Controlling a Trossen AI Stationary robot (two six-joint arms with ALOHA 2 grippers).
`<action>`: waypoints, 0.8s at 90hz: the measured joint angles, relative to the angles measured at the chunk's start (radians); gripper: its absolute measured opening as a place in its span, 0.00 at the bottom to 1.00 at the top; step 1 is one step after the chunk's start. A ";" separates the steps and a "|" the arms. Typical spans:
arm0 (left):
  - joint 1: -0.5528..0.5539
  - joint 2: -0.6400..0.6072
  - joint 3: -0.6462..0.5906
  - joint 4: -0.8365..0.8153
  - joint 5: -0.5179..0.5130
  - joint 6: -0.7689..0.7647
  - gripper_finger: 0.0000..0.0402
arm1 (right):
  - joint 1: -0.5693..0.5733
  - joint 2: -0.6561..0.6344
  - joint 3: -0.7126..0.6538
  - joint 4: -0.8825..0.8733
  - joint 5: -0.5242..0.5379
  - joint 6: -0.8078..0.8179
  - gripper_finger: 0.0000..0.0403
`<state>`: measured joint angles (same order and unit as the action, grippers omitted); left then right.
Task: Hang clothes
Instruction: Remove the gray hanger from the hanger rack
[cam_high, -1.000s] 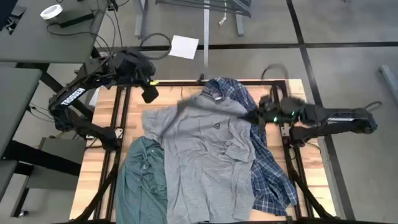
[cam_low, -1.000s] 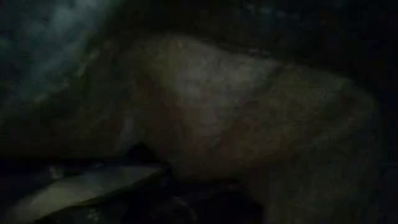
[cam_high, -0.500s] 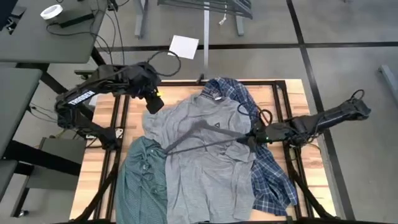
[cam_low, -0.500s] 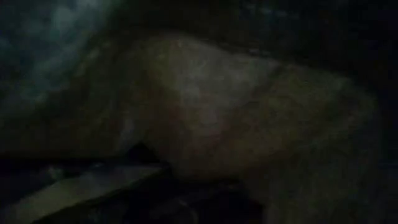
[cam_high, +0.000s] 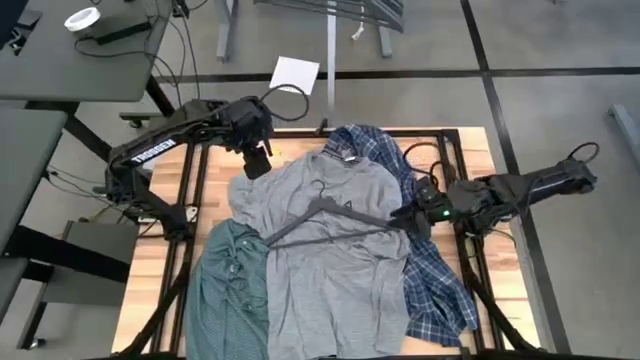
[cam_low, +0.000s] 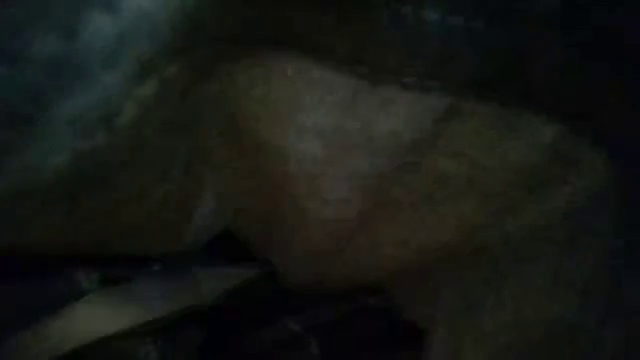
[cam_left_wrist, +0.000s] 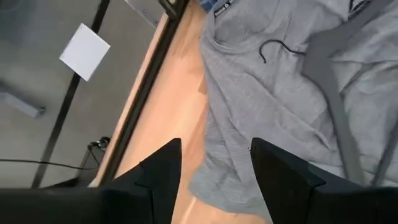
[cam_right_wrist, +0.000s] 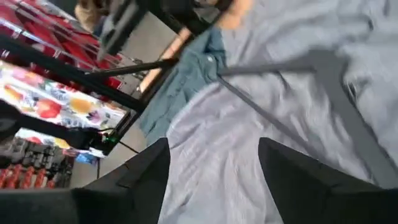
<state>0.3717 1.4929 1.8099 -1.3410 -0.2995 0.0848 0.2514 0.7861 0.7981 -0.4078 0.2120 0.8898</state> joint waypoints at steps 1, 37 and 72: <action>0.003 0.000 0.000 0.008 0.001 0.006 0.44 | -0.004 0.001 0.002 0.000 0.001 -0.009 0.56; 0.226 -0.001 0.000 0.123 0.200 0.140 0.44 | -0.391 0.057 0.005 0.269 0.044 -0.310 0.53; 0.446 -0.001 0.000 0.232 0.294 0.287 0.44 | -0.906 0.289 0.294 0.395 0.026 -0.836 0.53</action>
<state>0.8174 1.4921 1.8099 -1.1093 -0.0059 0.3721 -0.6551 1.0755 1.0924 -0.0128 0.2379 0.0535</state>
